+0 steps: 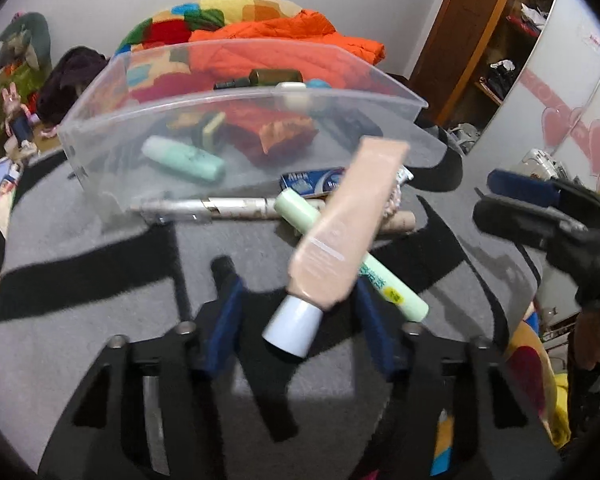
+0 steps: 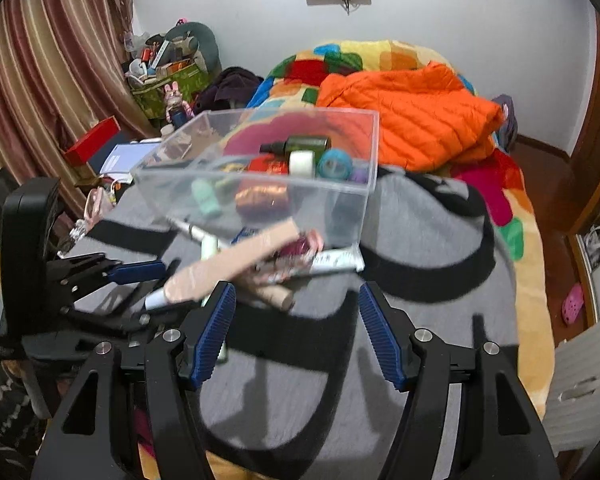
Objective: Organize objects
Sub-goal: 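Grasp the beige foundation tube with the left gripper while the right grasps the pale green stick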
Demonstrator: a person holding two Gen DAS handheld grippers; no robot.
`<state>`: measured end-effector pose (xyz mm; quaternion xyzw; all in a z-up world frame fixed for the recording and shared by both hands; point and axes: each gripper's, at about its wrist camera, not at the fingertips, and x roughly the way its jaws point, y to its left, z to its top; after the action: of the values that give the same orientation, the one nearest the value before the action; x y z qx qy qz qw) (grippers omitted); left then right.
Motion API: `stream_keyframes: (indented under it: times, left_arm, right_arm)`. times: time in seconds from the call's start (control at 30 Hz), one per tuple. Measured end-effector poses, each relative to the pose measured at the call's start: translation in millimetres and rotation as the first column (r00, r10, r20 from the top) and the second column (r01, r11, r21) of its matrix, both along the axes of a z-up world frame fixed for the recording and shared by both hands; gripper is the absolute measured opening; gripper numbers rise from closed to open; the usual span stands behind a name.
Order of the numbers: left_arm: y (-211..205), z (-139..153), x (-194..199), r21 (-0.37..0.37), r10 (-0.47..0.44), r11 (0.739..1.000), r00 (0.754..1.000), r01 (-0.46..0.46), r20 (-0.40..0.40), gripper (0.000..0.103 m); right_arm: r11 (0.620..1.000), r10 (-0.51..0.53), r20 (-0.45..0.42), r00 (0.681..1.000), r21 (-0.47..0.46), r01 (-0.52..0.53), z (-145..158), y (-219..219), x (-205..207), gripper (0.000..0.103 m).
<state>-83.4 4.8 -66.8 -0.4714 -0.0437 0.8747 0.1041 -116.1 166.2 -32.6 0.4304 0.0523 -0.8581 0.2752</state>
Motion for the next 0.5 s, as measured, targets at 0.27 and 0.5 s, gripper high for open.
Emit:
stream_keyframes:
  times: [0.27,0.5]
  left_arm:
    - [-7.6,5.5,20.7,-0.008,0.032,0.999,0.999,-0.032,-0.026,0.032]
    - [-30.0,5.0,39.0,-0.011,0.104,0.994,0.994,-0.104,-0.035,0.031]
  right_arm:
    - [0.996,0.086,0.051,0.995,-0.018,-0.085,-22.2,-30.7,4.2,0.061]
    - [0.985,0.168,0.08,0.983,0.026,-0.17,-46.0,-68.4,4.2,0.045]
